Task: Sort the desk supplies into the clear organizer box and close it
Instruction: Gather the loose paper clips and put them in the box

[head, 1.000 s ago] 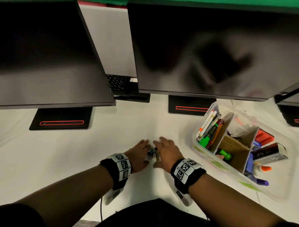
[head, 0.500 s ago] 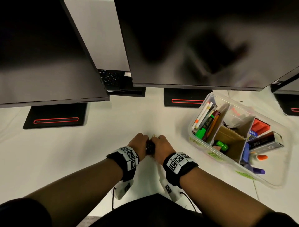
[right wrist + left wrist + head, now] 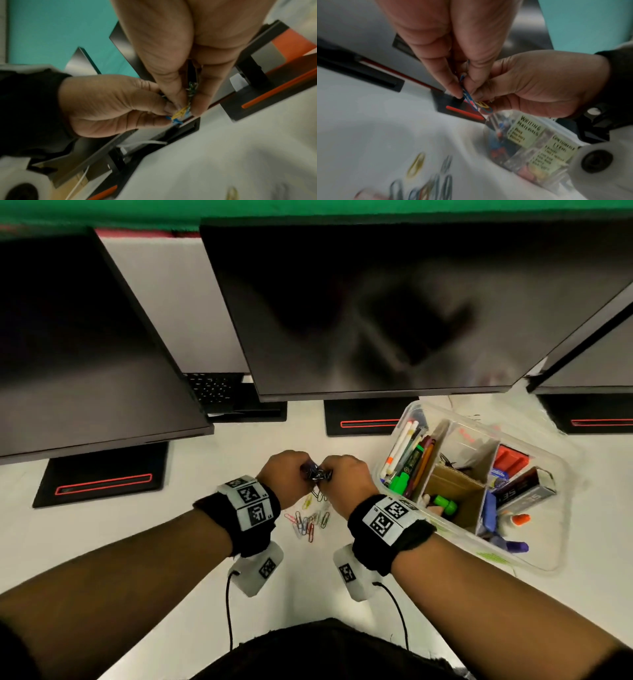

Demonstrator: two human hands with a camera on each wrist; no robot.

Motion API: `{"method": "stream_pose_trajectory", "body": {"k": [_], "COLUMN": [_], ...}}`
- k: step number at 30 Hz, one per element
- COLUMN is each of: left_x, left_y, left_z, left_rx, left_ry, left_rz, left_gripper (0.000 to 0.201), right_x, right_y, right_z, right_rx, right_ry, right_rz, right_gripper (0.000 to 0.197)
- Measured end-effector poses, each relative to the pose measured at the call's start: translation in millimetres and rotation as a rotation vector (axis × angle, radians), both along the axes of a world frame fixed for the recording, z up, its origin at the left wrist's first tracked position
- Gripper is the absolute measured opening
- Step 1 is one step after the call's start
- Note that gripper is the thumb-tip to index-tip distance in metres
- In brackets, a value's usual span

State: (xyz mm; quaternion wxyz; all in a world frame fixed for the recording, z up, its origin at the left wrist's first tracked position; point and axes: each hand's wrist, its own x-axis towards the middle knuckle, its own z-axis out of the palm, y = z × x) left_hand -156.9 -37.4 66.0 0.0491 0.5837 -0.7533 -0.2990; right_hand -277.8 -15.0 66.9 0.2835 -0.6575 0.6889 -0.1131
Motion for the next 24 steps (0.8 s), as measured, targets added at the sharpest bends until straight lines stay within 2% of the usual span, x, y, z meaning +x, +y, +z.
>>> {"method": "stream_pose_trajectory", "body": {"k": [7,11,17,20,24], "left_x": [-37,-81,-162,-189,-213], "left_y": [-21,-31,-36,-34,-32], "left_z": [58,70,57,41,26], "left_rx": [-0.134,-0.166,-0.13,-0.1,-0.047], "left_ry": [0.133,0.179,0.226,0.257,0.202], "left_rz": [-0.058,-0.117,-0.192,-0.16,-0.164], "left_gripper": [0.018,0.018,0.019,0.019,0.022], "right_x": [-37,-76,-145,-170,-191], "right_y": [-9,-8,-1,-2,-5], "right_z": [60,78,81,70,51], "right_rx": [-0.139,-0.169,-0.128,-0.064,-0.018], "right_ry": [-0.026,-0.014,0.068,0.076,0.076], "right_rz": [-0.134,-0.259,-0.391,-0.436,-0.466], "right_gripper": [0.017,0.015,0.019,0.019,0.024]}}
